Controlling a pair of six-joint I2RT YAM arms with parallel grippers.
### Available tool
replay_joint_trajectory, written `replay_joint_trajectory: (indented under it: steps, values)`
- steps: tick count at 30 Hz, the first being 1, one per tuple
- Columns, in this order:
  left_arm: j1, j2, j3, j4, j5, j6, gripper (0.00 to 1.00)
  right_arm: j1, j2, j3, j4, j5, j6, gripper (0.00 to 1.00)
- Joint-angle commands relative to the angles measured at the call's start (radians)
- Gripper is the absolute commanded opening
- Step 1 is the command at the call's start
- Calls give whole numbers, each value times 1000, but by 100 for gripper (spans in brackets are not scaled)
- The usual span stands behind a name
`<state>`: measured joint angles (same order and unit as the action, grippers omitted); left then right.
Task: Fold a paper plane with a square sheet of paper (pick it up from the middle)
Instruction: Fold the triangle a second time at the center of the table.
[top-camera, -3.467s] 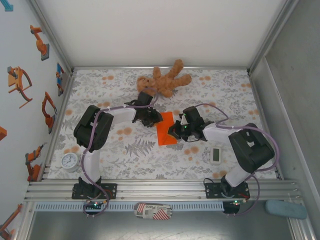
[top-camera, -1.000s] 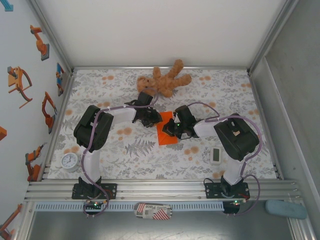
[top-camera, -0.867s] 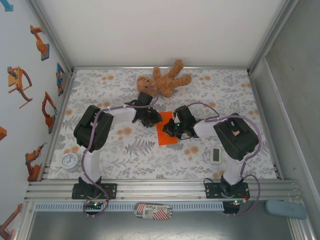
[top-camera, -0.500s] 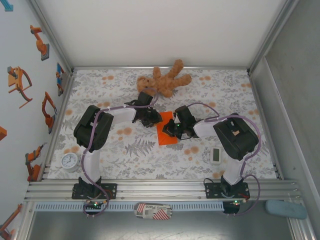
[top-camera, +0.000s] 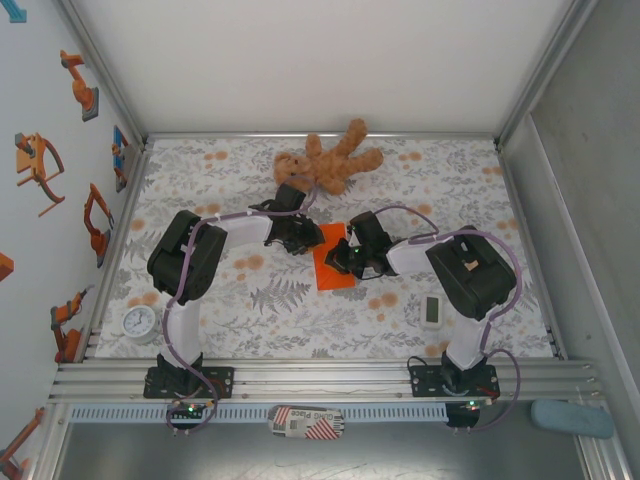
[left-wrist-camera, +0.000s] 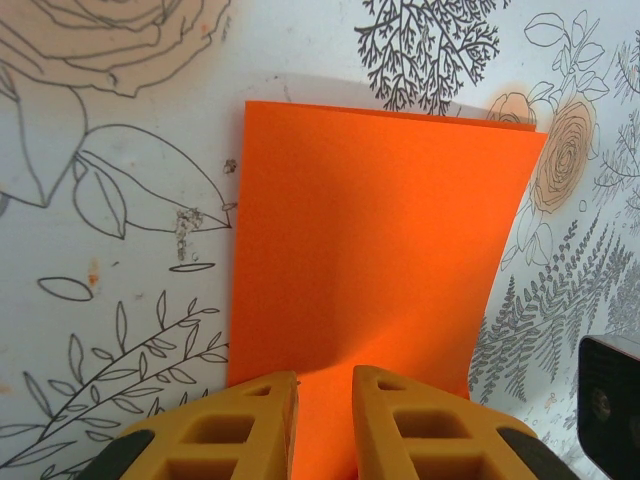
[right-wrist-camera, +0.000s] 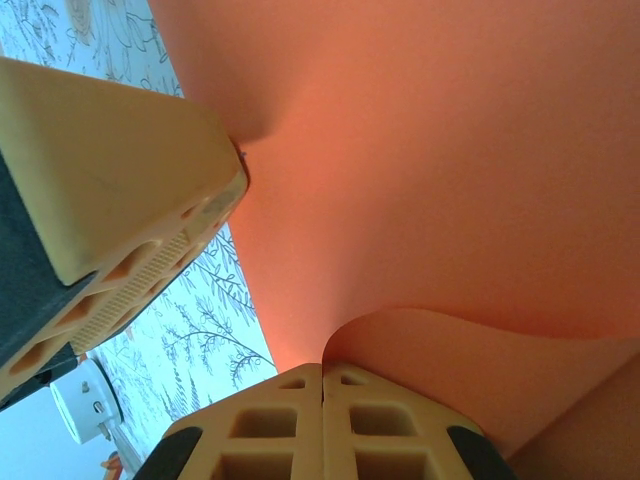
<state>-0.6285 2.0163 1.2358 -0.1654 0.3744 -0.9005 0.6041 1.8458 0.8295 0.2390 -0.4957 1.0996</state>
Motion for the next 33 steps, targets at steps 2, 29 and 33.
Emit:
replay_joint_trajectory:
  steps: [2,29,33]
  values:
    - [-1,22,-25,-72,-23,23,23,6,25,19,-27,31,-17,0]
    - [129,-298,-105,-112,-139,17,32,6,37,37,-50,28,-17,30]
    - [134,-359,-170,-103,-152,14,32,6,36,38,-47,20,-18,35]
